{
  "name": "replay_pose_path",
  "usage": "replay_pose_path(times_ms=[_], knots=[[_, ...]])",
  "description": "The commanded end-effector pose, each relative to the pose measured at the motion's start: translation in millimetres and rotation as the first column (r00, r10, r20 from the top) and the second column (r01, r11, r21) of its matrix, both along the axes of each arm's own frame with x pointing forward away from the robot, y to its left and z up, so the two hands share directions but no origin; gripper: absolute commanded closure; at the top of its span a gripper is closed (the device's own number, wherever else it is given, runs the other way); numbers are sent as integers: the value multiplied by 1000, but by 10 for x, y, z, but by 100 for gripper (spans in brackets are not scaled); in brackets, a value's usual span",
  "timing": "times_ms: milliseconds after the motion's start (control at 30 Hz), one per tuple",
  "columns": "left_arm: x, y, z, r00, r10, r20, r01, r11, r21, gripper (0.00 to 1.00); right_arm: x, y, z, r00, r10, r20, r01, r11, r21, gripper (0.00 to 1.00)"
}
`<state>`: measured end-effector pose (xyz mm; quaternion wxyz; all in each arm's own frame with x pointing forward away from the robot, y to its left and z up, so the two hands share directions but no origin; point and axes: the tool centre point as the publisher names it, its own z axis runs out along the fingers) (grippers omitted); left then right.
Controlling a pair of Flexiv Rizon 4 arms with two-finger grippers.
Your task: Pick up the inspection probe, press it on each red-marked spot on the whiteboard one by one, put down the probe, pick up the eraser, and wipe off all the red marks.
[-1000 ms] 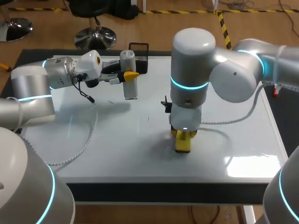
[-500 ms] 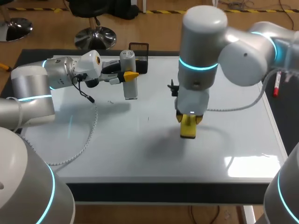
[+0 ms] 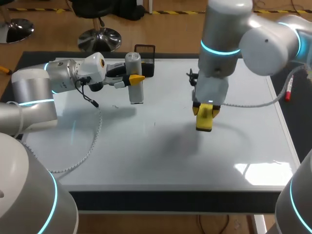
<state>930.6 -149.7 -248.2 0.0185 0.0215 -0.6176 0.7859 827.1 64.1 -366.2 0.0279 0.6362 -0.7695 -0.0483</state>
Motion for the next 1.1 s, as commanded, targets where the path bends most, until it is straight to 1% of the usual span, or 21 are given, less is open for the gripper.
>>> replay_pose_path(times_ms=[33,333,533,767,933,1100], knots=[[-6,-2,10,1000,3,1,-3,1000,0,100,137,-100,1,1000,6,-18,-6,1000,6,100],[-6,-2,10,1000,3,1,-3,1000,0,100,428,-179,-57,998,38,-47,-39,999,-4,100],[-6,-2,10,1000,3,1,-3,1000,0,100,639,-121,-75,996,73,-53,-74,997,-16,100],[-6,-2,10,1000,3,1,-3,1000,0,100,970,2,-48,994,91,-59,-94,995,-39,100],[-6,-2,10,1000,3,1,-3,1000,0,100,1234,62,-4,994,96,-50,-98,994,-44,100],[-6,-2,10,1000,3,1,-3,1000,0,100,1471,122,-15,994,95,-46,-97,994,-40,100]])
